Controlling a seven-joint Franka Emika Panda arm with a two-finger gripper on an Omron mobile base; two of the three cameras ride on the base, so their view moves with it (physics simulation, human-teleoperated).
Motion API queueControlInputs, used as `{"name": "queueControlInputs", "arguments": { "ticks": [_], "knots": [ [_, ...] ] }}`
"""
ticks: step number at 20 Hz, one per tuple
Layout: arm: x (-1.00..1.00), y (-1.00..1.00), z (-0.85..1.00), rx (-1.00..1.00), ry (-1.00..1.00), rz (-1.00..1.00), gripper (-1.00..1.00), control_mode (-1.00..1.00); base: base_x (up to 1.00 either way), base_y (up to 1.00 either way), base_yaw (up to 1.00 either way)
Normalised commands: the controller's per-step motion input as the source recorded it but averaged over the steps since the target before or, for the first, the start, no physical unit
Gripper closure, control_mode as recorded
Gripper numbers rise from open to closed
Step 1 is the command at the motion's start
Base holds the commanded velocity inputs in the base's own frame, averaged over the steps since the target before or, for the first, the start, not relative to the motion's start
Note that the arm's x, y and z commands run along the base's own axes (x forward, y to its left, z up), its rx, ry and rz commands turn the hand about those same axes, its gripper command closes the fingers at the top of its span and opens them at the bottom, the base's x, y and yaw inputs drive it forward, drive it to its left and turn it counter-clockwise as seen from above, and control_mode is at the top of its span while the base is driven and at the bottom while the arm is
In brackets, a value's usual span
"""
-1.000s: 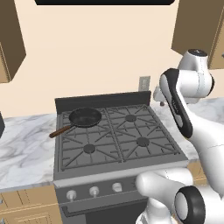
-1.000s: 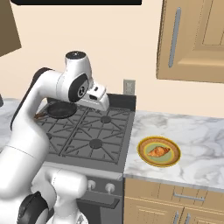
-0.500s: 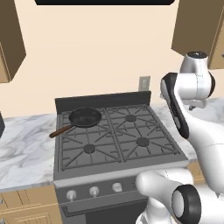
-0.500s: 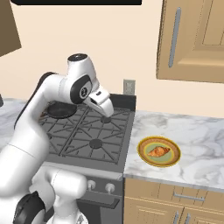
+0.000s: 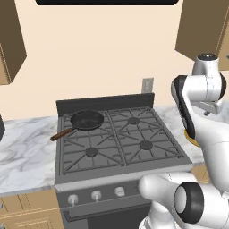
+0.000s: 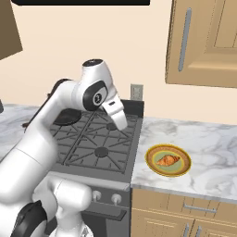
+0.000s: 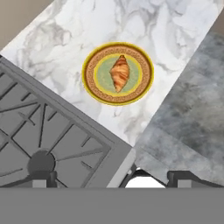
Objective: Pick the croissant and place it on the pan. Then turn on the stove to warm the croissant.
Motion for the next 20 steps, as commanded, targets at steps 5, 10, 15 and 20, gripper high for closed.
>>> {"name": "queueControlInputs", "arguments": {
  "ticks": [5,10,15,20],
  "knots": [
    [-0.15,-0.36,-0.01,0.05,0.0,-0.21,-1.0,-1.0,0.0,0.0,0.0],
    [-0.21,-0.25,-0.01,0.04,0.0,-0.15,-1.0,-1.0,0.0,0.0,0.0],
    [-0.14,-0.27,-0.03,0.01,0.0,-0.06,-1.0,-1.0,0.0,0.0,0.0],
    [-0.04,-0.25,-0.16,0.02,0.0,-0.02,-1.0,-1.0,0.0,0.0,0.0]
  ]
}}
